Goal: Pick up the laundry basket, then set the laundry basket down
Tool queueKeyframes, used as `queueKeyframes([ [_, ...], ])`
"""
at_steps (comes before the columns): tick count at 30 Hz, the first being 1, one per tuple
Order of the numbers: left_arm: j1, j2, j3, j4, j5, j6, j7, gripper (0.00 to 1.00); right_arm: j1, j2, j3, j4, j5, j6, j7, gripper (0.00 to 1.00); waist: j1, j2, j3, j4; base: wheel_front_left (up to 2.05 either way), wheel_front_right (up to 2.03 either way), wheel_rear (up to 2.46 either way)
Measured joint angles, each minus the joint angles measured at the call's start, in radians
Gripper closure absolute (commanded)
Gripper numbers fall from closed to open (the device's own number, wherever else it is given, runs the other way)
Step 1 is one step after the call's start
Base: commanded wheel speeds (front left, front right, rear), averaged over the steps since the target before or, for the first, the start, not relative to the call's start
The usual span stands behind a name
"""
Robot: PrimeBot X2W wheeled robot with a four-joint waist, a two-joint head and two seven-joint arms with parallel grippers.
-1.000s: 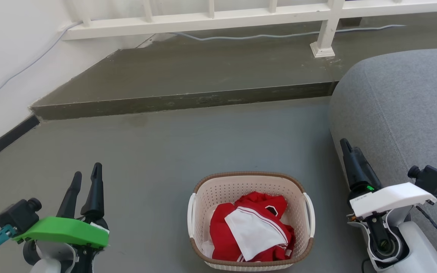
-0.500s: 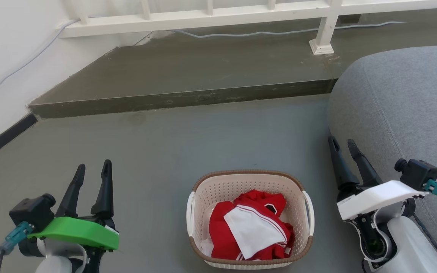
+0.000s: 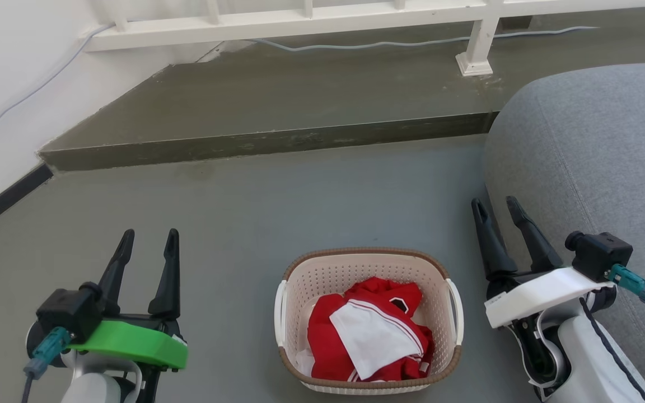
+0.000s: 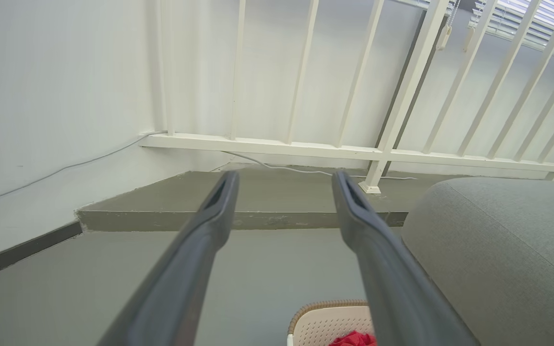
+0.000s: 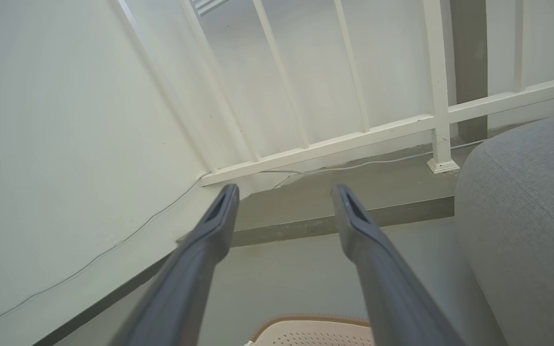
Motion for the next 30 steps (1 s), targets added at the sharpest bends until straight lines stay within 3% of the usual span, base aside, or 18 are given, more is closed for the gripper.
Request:
queueKeyframes([
  [30, 0.0, -0.02, 0.007, 0.0, 0.035, 0.0, -0.008, 0.0, -0.004, 0.032, -0.035, 0.009, -0.084, 0.002, -0.011, 0.0, 0.0, 0.0, 0.003, 0.003, 0.0, 0.0, 0.0],
])
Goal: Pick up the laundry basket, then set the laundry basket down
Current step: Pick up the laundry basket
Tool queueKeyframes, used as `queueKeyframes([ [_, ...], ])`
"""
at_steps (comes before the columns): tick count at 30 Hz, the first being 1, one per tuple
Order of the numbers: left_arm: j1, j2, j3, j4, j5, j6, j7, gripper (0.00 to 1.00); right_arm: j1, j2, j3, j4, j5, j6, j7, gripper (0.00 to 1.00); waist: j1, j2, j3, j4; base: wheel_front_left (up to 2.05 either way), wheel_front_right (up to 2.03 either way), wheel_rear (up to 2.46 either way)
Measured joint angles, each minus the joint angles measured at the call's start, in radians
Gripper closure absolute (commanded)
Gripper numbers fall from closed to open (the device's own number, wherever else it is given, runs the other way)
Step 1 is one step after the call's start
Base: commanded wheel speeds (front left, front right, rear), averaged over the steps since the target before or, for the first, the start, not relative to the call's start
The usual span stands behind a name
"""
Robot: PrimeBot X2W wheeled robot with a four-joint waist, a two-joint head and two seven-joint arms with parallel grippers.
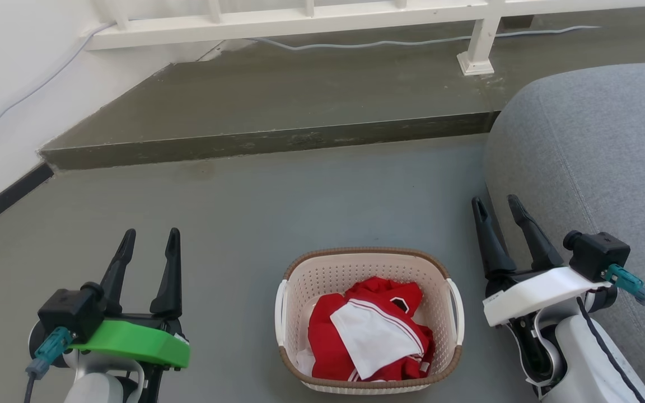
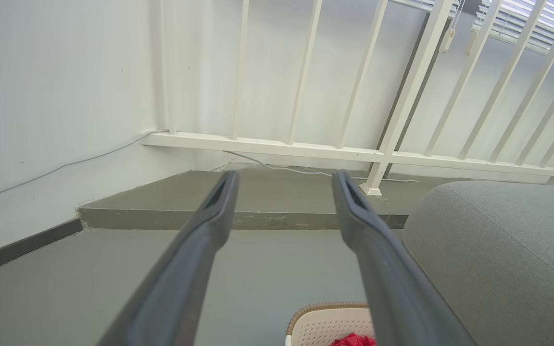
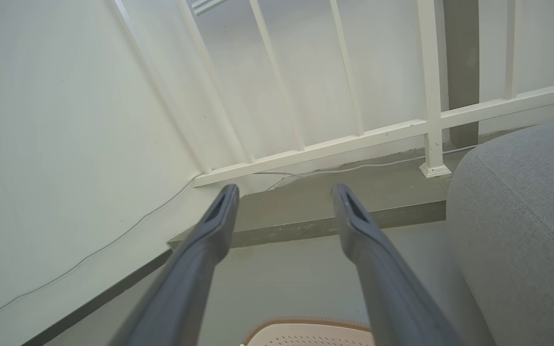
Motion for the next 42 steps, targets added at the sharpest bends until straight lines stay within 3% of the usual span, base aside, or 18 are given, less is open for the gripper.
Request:
queueKeyframes([
  [42, 0.0, -0.008, 0.01, -0.004, 0.0, 0.0, 0.0, 0.0, 0.0, 0.011, -0.029, 0.009, -0.024, 0.009, 0.0, 0.0, 0.0, 0.0, 0.043, -0.011, 0.0, 0.0, 0.0],
])
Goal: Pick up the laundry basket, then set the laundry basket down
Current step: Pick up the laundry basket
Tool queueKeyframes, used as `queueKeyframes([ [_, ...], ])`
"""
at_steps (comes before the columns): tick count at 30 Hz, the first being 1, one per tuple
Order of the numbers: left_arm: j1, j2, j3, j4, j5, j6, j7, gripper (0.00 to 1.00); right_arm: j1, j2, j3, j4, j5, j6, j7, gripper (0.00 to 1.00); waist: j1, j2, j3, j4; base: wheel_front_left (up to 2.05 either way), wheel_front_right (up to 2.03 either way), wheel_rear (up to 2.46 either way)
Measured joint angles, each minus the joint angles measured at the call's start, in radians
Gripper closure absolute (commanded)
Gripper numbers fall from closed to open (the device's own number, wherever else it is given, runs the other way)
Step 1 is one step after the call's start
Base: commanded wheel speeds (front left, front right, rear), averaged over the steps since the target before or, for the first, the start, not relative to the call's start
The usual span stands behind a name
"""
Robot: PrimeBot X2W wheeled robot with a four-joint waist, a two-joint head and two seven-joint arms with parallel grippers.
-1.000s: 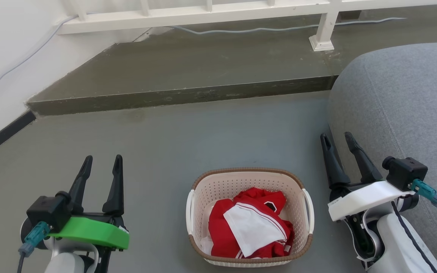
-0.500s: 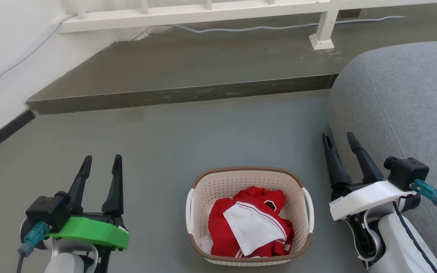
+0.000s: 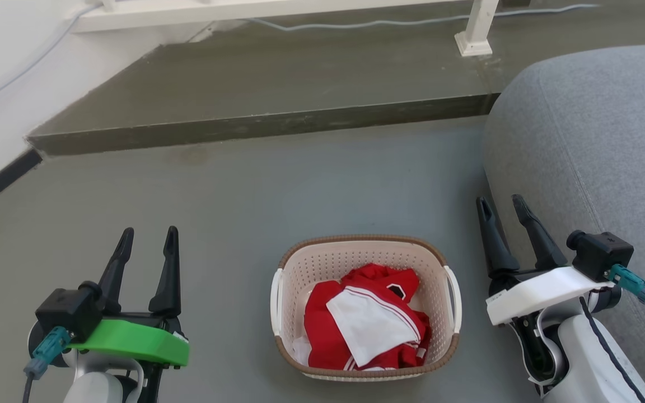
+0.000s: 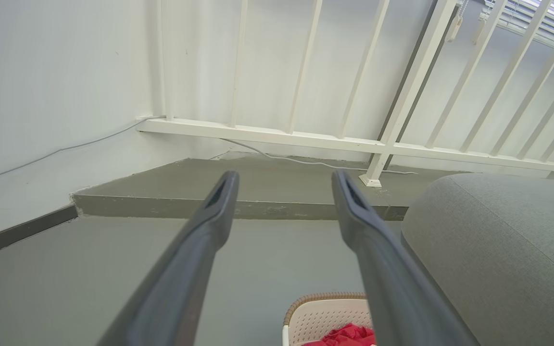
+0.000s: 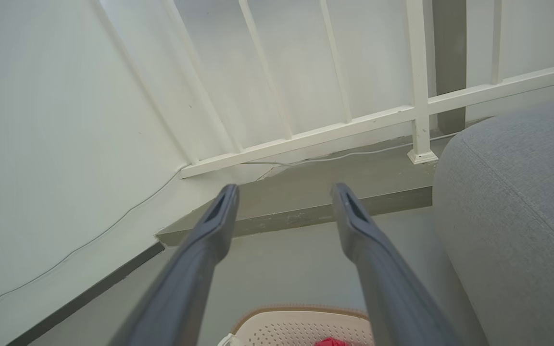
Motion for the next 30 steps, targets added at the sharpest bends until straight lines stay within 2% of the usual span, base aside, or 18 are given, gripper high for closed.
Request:
queueKeyframes([
  [13, -0.011, 0.009, -0.004, 0.001, -0.004, 0.0, 0.0, 0.0, -0.016, 0.003, -0.016, 0.0, 0.002, 0.0, 0.0, 0.0, 0.0, 0.0, 0.071, -0.018, 0.0, 0.0, 0.0],
  [30, -0.114, 0.04, -0.049, 0.025, -0.016, 0.0, 0.0, 0.0, -0.07, 0.008, -0.04, 0.034, 0.037, 0.0, -0.002, 0.0, 0.0001, 0.0, 0.235, -0.05, 0.0, 0.0, 0.0],
])
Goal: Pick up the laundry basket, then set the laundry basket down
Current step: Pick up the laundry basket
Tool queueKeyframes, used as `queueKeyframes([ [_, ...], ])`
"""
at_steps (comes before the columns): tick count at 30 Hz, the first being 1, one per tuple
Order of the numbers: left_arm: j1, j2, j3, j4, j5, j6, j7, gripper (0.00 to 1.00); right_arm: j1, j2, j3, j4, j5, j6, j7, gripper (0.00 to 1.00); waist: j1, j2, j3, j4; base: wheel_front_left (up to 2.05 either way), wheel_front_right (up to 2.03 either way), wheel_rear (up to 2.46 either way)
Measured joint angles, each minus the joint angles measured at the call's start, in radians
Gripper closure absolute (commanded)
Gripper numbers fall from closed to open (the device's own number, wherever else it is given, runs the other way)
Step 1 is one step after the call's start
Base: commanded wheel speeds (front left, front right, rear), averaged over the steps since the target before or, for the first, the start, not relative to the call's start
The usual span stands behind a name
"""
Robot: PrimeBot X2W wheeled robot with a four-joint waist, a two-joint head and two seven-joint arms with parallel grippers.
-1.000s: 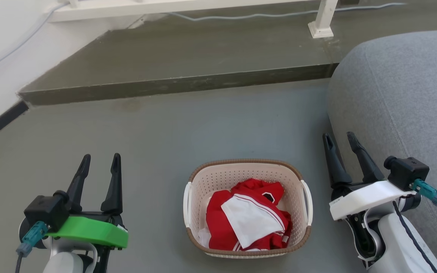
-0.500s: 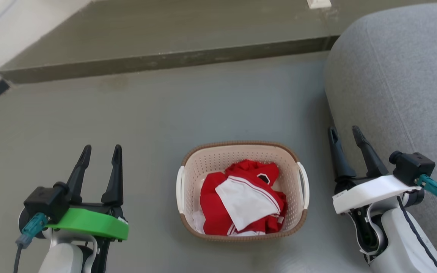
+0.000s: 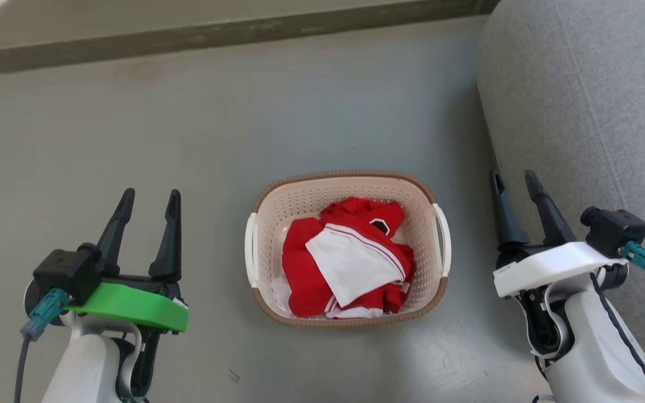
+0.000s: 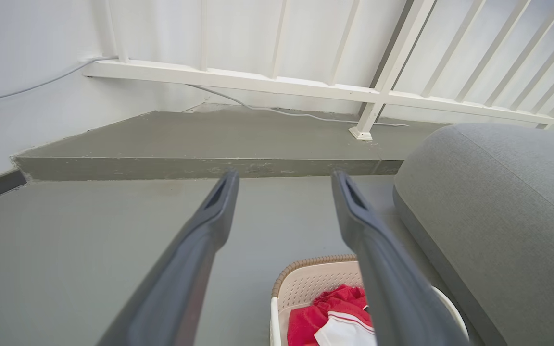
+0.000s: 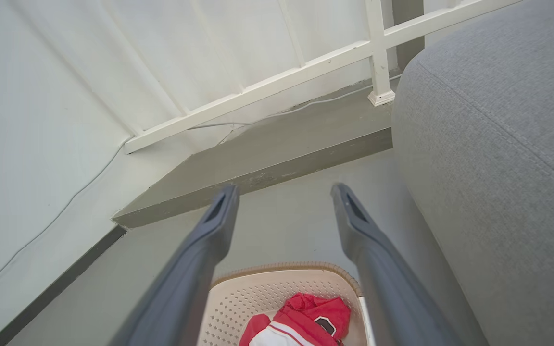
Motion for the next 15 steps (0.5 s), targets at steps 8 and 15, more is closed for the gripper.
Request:
queueKeyframes([
  [8, -0.05, 0.018, -0.042, 0.046, -0.009, 0.0, 0.0, 0.0, -0.036, 0.0, -0.004, 0.043, 0.018, -0.001, 0.0, 0.0, 0.0, 0.0, 0.073, -0.012, 0.0, 0.0, 0.0],
  [15, -0.11, 0.029, -0.084, 0.102, -0.033, 0.0, 0.0, 0.0, -0.077, 0.0, -0.002, 0.112, 0.018, -0.002, 0.0, 0.0, 0.0, 0.0, 0.144, -0.015, 0.0, 0.0, 0.0],
])
